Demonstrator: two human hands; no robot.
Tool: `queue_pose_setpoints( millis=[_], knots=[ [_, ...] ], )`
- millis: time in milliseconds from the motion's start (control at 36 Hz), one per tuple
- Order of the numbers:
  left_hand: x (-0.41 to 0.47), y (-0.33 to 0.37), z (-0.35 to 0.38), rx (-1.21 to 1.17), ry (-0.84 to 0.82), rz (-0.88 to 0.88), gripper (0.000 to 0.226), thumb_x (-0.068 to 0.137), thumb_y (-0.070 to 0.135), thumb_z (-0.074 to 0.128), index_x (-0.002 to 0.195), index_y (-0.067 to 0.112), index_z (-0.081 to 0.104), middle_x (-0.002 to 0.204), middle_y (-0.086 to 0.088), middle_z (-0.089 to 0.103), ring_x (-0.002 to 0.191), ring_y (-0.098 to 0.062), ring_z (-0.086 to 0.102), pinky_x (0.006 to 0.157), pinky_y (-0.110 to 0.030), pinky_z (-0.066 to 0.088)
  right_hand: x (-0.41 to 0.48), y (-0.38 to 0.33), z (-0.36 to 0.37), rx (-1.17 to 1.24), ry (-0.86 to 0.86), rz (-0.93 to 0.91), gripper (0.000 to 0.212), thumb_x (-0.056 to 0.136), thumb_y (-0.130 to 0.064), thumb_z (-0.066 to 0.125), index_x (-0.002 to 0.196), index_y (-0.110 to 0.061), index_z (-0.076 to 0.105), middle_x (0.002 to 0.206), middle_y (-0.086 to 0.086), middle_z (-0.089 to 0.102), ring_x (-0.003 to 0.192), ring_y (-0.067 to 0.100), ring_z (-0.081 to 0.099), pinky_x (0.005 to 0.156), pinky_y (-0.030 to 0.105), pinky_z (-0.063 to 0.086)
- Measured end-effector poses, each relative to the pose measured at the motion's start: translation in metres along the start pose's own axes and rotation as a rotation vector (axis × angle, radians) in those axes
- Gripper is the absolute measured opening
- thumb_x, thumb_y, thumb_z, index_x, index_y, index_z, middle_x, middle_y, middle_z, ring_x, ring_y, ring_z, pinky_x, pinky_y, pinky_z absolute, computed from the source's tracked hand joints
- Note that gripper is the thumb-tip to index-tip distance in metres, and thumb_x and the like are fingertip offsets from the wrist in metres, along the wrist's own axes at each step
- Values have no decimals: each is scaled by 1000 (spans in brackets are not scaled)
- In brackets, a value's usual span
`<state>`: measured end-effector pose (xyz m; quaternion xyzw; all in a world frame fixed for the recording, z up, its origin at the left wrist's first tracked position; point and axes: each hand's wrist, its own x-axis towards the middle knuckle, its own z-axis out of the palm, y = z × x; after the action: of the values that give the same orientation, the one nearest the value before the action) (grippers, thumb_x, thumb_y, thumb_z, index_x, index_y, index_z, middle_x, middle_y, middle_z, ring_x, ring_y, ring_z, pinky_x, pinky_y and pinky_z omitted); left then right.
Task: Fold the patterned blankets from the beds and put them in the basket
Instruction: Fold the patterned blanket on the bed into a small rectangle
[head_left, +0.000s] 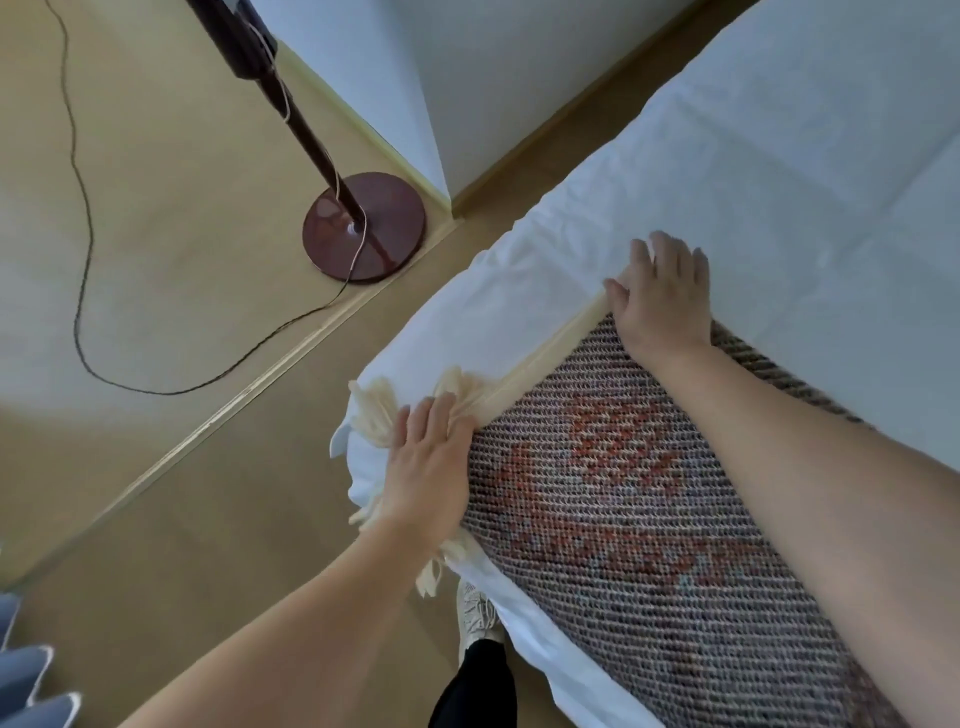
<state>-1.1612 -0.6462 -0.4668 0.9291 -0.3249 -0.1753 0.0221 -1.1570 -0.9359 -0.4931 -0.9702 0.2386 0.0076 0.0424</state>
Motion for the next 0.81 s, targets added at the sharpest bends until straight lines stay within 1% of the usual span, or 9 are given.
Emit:
queue_pose_setpoints(
  millis=[56, 111, 139, 194, 250, 333, 556, 667, 806],
  knots=[
    [1, 16, 8, -7, -11, 60, 58, 82, 6, 42, 140, 10, 39, 157, -14, 19, 147, -31, 7, 118, -43, -9, -23, -10, 3, -6, -80, -77, 64, 101, -44, 23, 148, -1, 24, 157, 21, 17, 146, 36, 13, 118, 51, 5],
    [5, 34, 17, -31, -24, 172, 56, 90, 24, 39, 143, 6, 39, 157, -14, 23, 147, -30, 13, 118, -43, -2, -44, -16, 9, -5, -182, -141, 69, 100, -49, 15, 151, -2, 13, 160, 17, 5, 148, 31, 0, 119, 48, -3],
    [8, 43, 21, -23, -37, 225, 58, 94, 33, 34, 146, 7, 34, 158, -13, 20, 147, -29, 10, 118, -43, 0, -52, -16, 12, -4, -221, -145, 71, 99, -51, 12, 152, -2, 10, 161, 15, 2, 148, 28, -3, 119, 47, -4],
    [13, 58, 29, 19, -83, 310, 64, 98, 47, 20, 152, 13, 15, 160, -9, 2, 148, -25, -6, 118, -42, -4, -61, -5, 16, -17, -260, -105, 74, 98, -53, 9, 152, -3, 5, 161, 13, -2, 148, 26, -6, 120, 45, -5],
    [18, 68, 35, 56, -107, 347, 67, 97, 53, 10, 152, 17, -1, 159, -5, -13, 145, -22, -19, 118, -42, -11, -69, 14, 16, -45, -260, -38, 75, 97, -53, 8, 152, -3, 4, 161, 13, -3, 148, 25, -7, 120, 44, -6],
    [23, 83, 40, 127, -123, 376, 67, 96, 56, 6, 149, 18, -13, 156, -4, -22, 143, -21, -25, 117, -44, -16, -87, 48, 14, -49, -265, 49, 74, 98, -54, 8, 152, -4, 1, 161, 12, -6, 148, 24, -9, 120, 42, -8],
    [22, 141, 45, 222, -183, 539, 69, 96, 54, 6, 150, 15, -14, 158, -8, -20, 145, -25, -22, 117, -49, -14, -176, 128, 10, -86, -317, 305, 75, 97, -56, 5, 152, -7, -6, 160, 11, -14, 147, 23, -14, 119, 41, -10],
    [12, 179, 55, 231, -203, 631, 67, 96, 55, 4, 143, 17, -24, 152, -4, -29, 144, -25, -23, 116, -49, -15, -232, 175, 7, -110, -350, 445, 77, 95, -58, 1, 152, -7, -7, 160, 12, -15, 147, 23, -15, 120, 43, -8],
    [-15, 230, 78, 238, -213, 723, 68, 96, 55, 4, 145, 17, -21, 148, -4, -32, 144, -25, -23, 115, -49, -17, -293, 226, 4, -113, -353, 601, 79, 95, -58, 6, 152, -4, -3, 160, 13, -10, 148, 25, -10, 119, 44, -8]
  ],
)
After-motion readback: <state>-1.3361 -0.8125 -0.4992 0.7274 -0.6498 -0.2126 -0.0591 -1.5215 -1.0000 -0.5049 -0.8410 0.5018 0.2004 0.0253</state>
